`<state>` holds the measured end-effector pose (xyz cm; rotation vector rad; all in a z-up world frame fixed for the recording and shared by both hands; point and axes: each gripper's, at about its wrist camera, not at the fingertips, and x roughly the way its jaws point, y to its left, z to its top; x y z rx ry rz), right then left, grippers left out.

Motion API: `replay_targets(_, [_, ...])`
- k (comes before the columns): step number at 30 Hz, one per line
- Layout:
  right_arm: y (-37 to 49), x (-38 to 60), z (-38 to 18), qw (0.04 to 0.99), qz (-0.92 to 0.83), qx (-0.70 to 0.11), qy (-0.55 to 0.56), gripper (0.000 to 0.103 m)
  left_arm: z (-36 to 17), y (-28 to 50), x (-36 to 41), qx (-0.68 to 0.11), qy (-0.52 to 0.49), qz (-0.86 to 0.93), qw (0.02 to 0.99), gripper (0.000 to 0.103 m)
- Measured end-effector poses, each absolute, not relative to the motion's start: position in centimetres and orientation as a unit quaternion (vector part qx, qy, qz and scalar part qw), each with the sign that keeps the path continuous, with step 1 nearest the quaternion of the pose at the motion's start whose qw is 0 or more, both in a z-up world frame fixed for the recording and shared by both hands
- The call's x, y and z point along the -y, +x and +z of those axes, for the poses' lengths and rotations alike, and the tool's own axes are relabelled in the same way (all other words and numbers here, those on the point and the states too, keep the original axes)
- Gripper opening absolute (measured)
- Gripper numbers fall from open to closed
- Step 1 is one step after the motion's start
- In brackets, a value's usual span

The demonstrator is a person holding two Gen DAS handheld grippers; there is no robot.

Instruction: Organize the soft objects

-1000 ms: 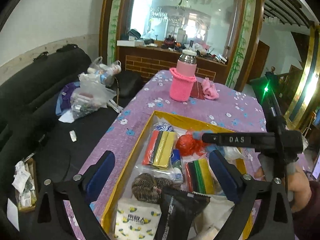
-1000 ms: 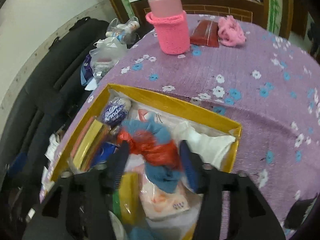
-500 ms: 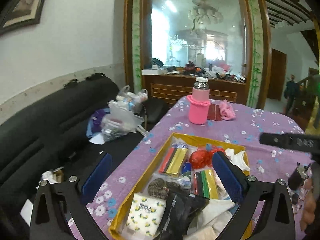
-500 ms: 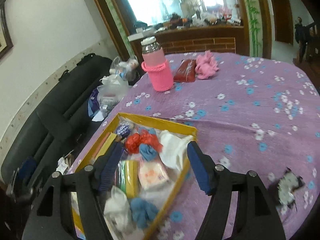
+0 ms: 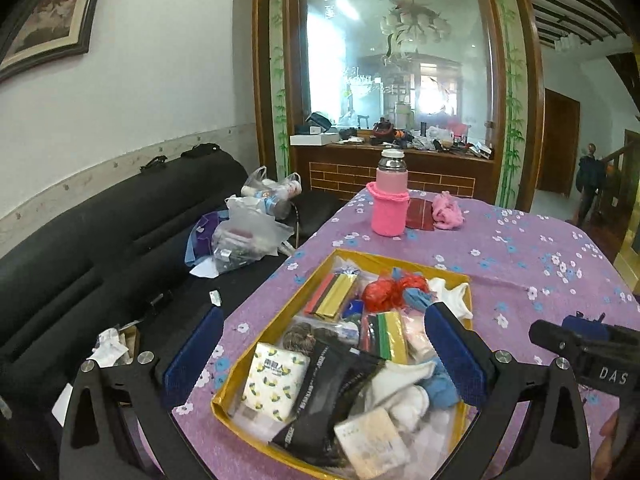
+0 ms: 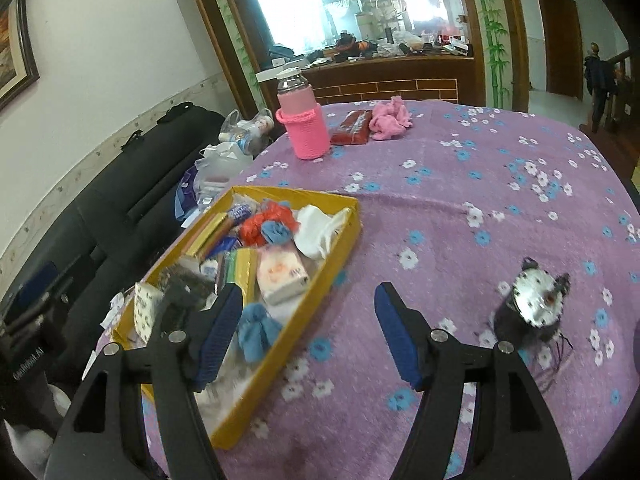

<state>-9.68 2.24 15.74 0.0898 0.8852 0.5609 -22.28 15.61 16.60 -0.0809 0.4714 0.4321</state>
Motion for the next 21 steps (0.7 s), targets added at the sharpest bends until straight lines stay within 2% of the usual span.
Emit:
replay_targets(4, [-10.4,-1.0,15.6,0.871,0.26,-0.415,0.039,0.068,17.3,-23.4,-14.2,-0.218,-0.032,0.225,0.949,0.103])
replay_targets(10, [-12.1,0.3,15.9,0.883,0.254,-0.394,0.02,0.068,18.1,-26.3,-11.8,-0.141,-0.032,0.255,0.956,0.103])
replay_targets(13, [-12.3,0.8,15.7,0.882,0.254,-0.396,0.019,0.068,17.4,-25.3,-11.6,-0.187,-0.054,0.201,0.96,0.103])
replay_targets(21, [-11.3,4.1,15.1,0.877,0.239,-0.415,0.038,0.068,16.5,-23.8,-10.0,-0.238,-0.039,0.195,0.951,0.103])
